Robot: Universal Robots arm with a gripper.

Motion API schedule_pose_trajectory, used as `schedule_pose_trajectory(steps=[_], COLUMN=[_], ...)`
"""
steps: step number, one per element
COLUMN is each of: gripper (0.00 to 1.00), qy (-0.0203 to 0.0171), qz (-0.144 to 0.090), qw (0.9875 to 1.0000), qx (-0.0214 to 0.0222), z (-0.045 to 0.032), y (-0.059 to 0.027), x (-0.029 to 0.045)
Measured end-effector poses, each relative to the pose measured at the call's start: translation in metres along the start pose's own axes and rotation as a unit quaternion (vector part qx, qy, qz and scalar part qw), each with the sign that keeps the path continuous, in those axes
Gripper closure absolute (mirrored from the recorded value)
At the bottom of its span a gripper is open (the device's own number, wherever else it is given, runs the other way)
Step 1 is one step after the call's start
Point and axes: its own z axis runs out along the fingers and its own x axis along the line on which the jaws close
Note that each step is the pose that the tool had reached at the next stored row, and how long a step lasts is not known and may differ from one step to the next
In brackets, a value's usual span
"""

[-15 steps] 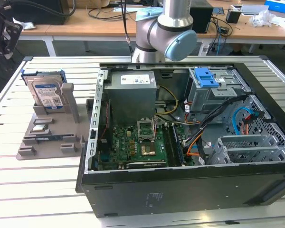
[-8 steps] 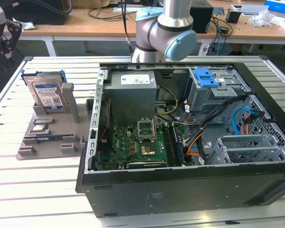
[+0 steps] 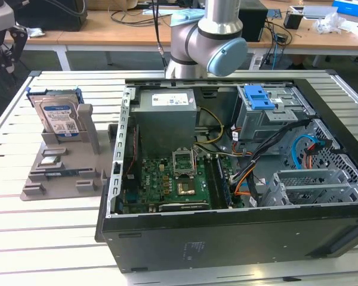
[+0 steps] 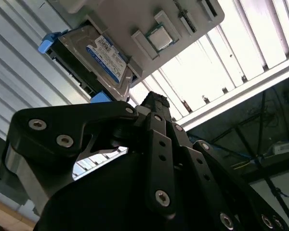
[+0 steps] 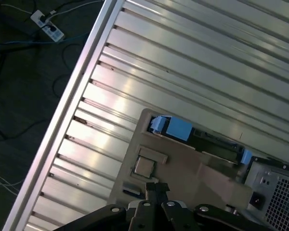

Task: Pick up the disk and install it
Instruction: 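Pick up the disk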

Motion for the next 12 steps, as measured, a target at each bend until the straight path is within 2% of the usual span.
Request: schedule_pose_trajectory(steps=[4,7,10,12], gripper=[0.89,0.89,0.89,0.89], qy=[0.0014,0.0027,0.0045,0.0052], qz=[-0.031,-0.059,-0.101,-0.115], qw=[0.9995,0.9983,0.9949,0.9933], qx=[-0.0007,-0.0014,-0.0023,-0.0027], z=[0.0,0.0,0.0,0.0], y=[0.0,0.0,0.0,0.0], x=[0.0,0.0,0.0,0.0])
